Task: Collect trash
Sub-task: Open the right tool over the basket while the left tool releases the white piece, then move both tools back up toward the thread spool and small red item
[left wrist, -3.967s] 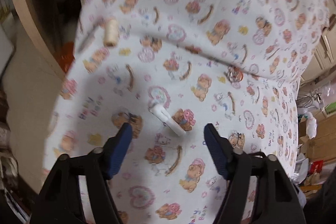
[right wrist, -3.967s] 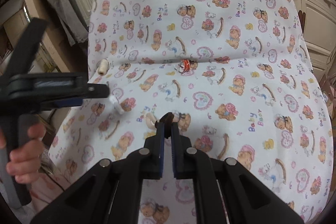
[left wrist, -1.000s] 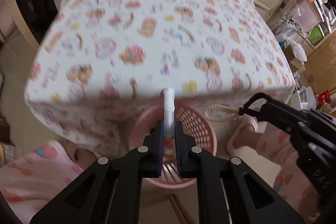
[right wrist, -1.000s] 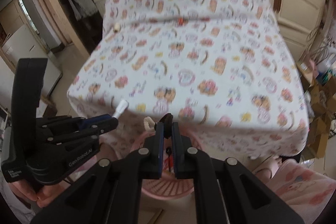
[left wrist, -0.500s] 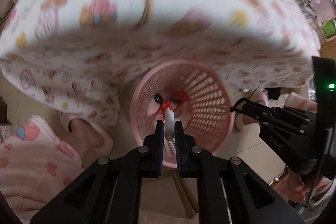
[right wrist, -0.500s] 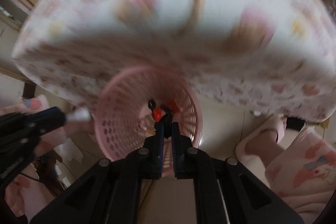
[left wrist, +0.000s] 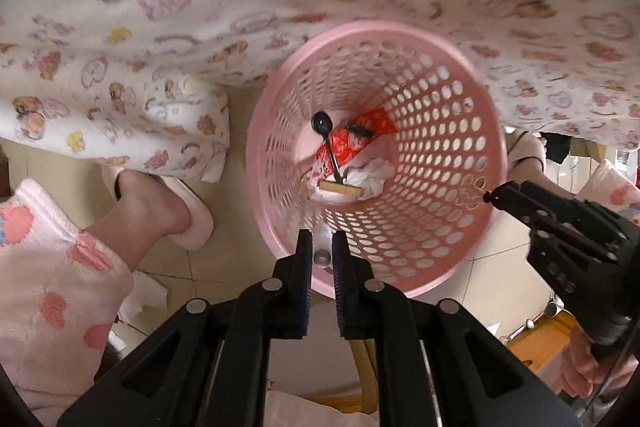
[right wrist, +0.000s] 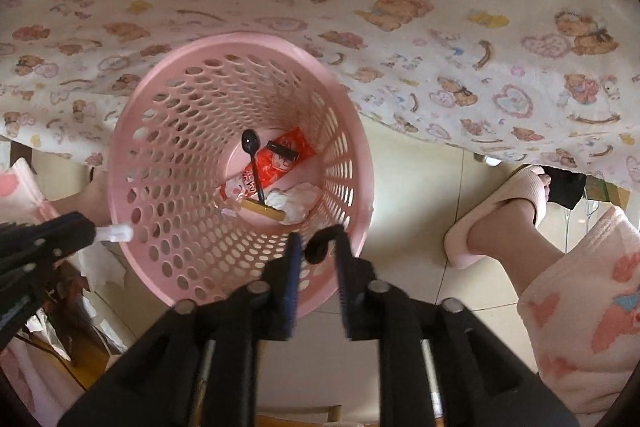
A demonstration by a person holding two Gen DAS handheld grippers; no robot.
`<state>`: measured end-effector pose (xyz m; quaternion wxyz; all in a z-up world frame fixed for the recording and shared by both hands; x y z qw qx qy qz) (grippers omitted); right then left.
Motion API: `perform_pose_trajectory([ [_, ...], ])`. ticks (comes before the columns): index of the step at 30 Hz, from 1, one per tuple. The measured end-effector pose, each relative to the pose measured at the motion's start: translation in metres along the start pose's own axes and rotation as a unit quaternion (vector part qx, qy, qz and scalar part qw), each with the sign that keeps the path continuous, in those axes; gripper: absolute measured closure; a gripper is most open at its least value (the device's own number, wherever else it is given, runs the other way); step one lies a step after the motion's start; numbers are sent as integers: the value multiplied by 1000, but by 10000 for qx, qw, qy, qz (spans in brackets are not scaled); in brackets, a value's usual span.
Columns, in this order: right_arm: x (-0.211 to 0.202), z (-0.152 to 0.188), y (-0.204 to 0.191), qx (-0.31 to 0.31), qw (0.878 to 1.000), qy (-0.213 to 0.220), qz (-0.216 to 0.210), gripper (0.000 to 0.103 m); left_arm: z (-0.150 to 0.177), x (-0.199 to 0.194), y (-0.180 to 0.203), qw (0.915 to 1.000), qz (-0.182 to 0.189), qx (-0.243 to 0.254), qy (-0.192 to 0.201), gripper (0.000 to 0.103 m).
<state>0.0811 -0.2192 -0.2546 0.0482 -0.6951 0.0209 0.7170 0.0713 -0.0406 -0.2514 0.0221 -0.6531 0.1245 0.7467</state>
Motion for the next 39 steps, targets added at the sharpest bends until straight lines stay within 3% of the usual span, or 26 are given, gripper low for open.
perform_pose_trajectory([
  [5, -4, -1, 1, 89, 9999, -21, -126, 67, -1, 13, -2, 9998, 16, -76, -158, 94],
  [9, -9, 0, -2, 111, 9997, 17, -231, 64, 0, 18, 0, 9997, 75, -51, -219, 94],
  [11, -12, 1, -5, 96, 9996, 28, -273, 56, -1, 20, 2, 9997, 38, -22, -246, 94],
  [15, -15, 1, -6, 145, 9993, 17, -330, 51, -1, 22, 3, 9996, -24, 10, -281, 94],
  [18, -17, 0, -4, 210, 9991, 46, -356, 48, -2, 22, 4, 9996, -61, 35, -276, 93],
  [21, -20, -1, -3, 247, 9990, 81, -359, 38, -1, 22, 4, 9995, -78, 24, -297, 89],
  [26, -21, -1, -1, 269, 9989, 101, -368, 37, 1, 15, 4, 9996, -154, 37, -254, 83],
  [34, -36, -3, 8, 522, 9951, 150, -830, 33, 9, -38, 12, 9984, -225, 222, 472, 77],
  [39, -62, 1, 8, 530, 9919, 431, -1070, 33, 13, -79, 15, 9936, -201, 311, 1065, 77],
])
Point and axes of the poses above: each gripper's, at about its wrist camera, not at the fingertips, and x roughly the way its jaws point, y to its right, z to its underside, the point moved 1 cm from there along x, roughly the way its jaws point, and after that the axes turned 10 degrees about x, right-handed, at the moved point
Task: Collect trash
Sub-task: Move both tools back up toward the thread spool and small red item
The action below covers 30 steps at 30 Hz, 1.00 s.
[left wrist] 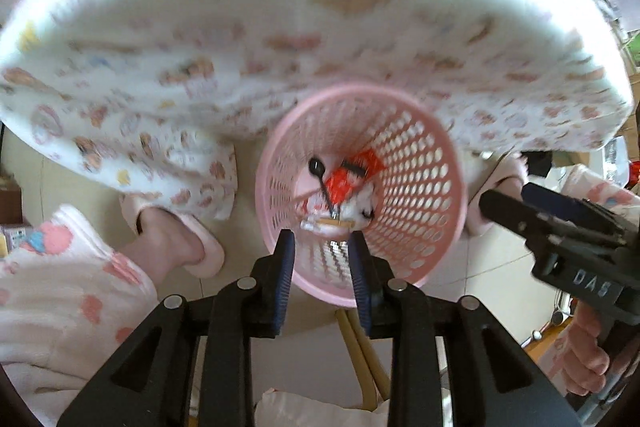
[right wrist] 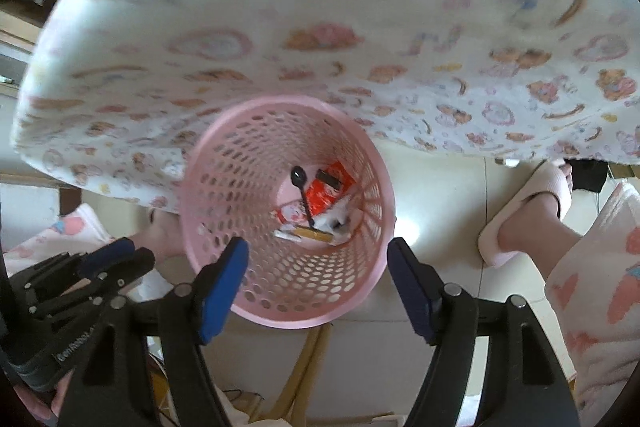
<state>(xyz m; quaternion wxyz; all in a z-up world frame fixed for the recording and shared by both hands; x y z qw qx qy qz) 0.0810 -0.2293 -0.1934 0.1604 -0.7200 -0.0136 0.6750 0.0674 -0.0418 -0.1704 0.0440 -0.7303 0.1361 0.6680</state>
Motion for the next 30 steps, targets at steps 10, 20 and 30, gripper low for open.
perform_pose_trajectory([
  [10, -86, 18, -37, -868, 9766, 1955, -204, 32, -6, -57, -8, 9936, -251, 6, 1104, 74],
  [20, -144, 28, -53, -1344, 9230, 3605, -48, 29, -7, -106, -8, 9704, -764, 127, 2289, 60],
  [30, -192, -6, -65, -1587, 9053, 3938, -152, 29, -38, -183, -17, 9439, -1093, 137, 3112, 38],
])
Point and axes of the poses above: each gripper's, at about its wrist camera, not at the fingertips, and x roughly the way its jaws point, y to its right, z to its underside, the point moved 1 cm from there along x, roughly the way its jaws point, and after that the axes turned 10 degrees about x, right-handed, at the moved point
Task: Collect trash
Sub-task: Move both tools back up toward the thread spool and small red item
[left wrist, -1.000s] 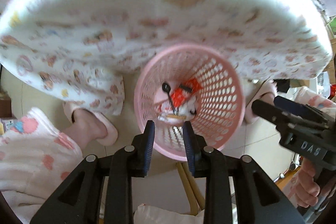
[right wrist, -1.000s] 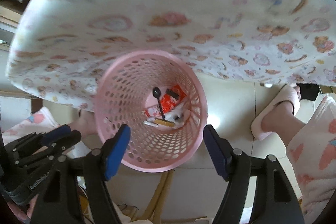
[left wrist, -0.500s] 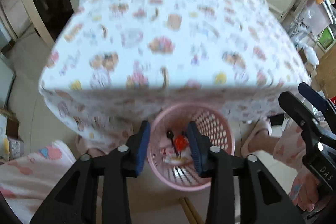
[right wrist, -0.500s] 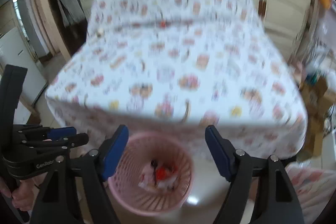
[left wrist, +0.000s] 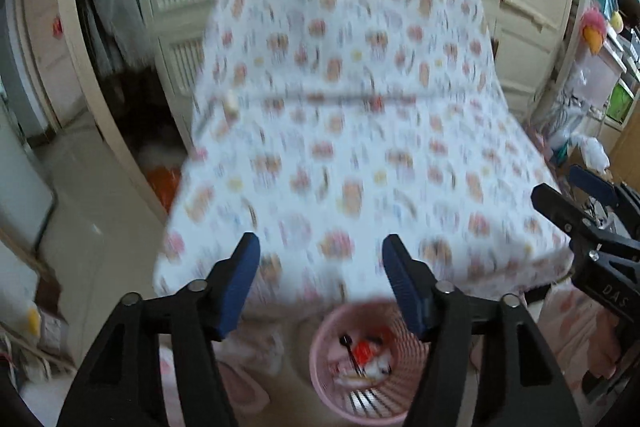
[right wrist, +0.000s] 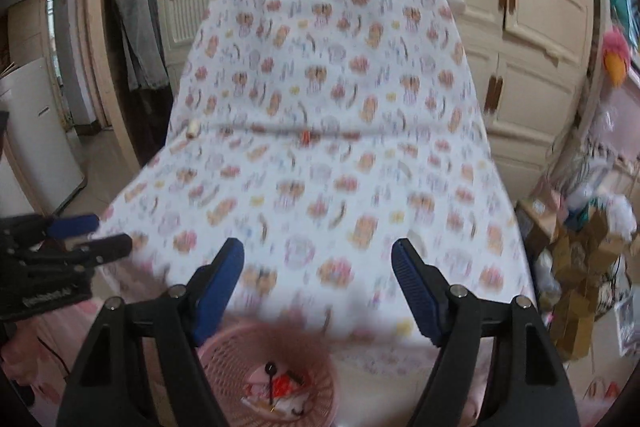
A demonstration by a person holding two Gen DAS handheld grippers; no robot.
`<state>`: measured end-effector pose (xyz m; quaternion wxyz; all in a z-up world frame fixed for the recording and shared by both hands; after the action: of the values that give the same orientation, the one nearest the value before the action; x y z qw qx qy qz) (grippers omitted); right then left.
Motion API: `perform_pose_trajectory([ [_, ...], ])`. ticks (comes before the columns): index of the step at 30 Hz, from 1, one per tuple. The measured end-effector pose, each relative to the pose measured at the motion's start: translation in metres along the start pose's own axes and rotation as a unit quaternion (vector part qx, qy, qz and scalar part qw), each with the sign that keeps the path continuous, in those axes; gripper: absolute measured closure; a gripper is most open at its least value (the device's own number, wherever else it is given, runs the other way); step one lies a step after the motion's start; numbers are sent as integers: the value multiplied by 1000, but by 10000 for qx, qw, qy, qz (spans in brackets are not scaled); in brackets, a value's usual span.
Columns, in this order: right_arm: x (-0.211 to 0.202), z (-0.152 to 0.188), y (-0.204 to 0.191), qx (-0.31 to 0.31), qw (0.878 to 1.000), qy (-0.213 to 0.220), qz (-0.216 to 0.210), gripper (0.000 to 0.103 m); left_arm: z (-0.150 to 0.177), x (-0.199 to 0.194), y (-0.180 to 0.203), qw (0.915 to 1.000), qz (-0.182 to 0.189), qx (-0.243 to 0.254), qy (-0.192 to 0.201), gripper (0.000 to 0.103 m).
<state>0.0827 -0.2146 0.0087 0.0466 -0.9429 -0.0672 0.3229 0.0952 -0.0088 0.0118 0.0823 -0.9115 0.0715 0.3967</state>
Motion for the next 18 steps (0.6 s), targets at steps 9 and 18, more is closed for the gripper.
perform_pose_trajectory([
  [9, -1, -75, 4, -201, 9978, 559, -289, 29, -74, 7, -33, 9978, -423, 310, 410, 26],
  [18, 42, -86, 17, 11, 9990, 411, -192, 30, -116, 48, -77, 9978, -535, -40, 386, 26],
])
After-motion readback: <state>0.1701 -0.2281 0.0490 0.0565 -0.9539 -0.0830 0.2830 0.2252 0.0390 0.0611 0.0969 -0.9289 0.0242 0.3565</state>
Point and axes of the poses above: each gripper's, at about its wrist camera, not at the fingertips, and x roughly the way its jaws point, y to its right, z to its underside, the point moved 1 cm from there along x, roughly the way its jaws point, and after that the axes turned 10 degrees about x, right-handed, at the moved point
